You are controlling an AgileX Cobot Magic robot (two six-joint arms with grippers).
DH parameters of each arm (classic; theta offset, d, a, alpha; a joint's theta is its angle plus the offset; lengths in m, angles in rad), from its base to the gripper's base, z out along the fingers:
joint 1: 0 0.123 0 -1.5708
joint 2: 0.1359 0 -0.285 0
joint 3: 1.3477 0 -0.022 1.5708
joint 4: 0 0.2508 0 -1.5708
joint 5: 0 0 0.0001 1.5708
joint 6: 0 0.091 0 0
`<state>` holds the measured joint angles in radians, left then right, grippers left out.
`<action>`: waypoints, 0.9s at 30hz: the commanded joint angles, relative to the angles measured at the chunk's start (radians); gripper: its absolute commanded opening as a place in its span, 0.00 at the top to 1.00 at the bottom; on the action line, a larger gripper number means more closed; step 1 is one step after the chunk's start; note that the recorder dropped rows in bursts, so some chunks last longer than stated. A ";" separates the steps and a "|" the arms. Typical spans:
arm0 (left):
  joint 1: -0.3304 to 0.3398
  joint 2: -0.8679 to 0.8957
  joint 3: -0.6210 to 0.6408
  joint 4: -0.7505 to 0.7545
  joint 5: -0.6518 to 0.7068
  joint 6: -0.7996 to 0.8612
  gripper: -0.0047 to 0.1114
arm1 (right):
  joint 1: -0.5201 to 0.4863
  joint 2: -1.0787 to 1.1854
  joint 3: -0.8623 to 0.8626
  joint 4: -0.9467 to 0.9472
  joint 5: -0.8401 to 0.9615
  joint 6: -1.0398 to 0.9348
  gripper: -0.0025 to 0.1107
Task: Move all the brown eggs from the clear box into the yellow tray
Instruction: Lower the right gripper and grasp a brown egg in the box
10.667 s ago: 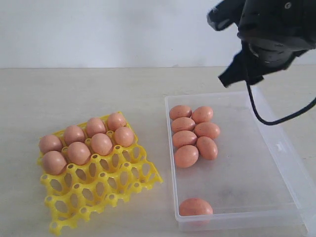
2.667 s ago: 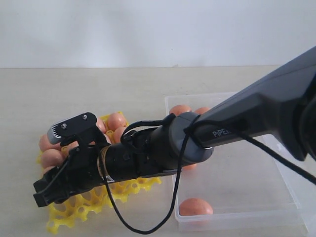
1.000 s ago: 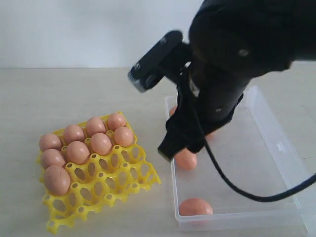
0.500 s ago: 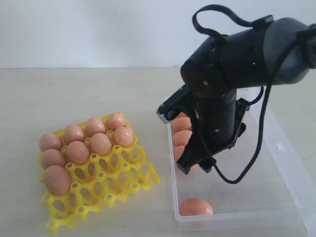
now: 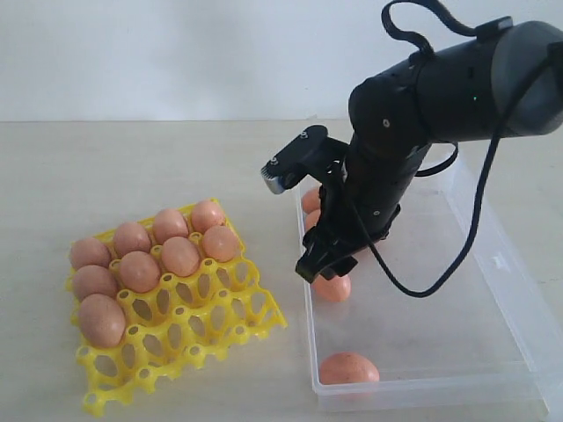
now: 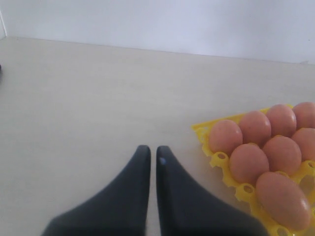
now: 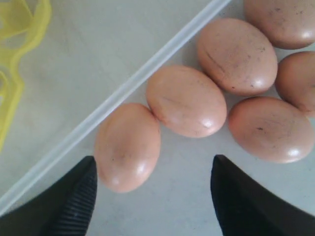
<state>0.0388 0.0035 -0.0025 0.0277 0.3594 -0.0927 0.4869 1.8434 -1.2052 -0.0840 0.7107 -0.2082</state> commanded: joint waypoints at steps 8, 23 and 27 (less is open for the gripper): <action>0.003 -0.003 0.003 -0.002 -0.004 0.005 0.92 | -0.024 0.045 -0.005 0.084 -0.002 -0.048 0.47; 0.003 -0.003 0.003 -0.002 -0.004 0.005 0.92 | -0.024 0.133 -0.005 0.191 -0.083 -0.089 0.52; 0.003 -0.003 0.003 -0.002 -0.004 0.005 0.92 | -0.024 0.133 -0.005 0.191 -0.089 -0.089 0.98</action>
<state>0.0388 0.0035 -0.0025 0.0277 0.3594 -0.0927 0.4679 1.9810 -1.2052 0.1094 0.6307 -0.2878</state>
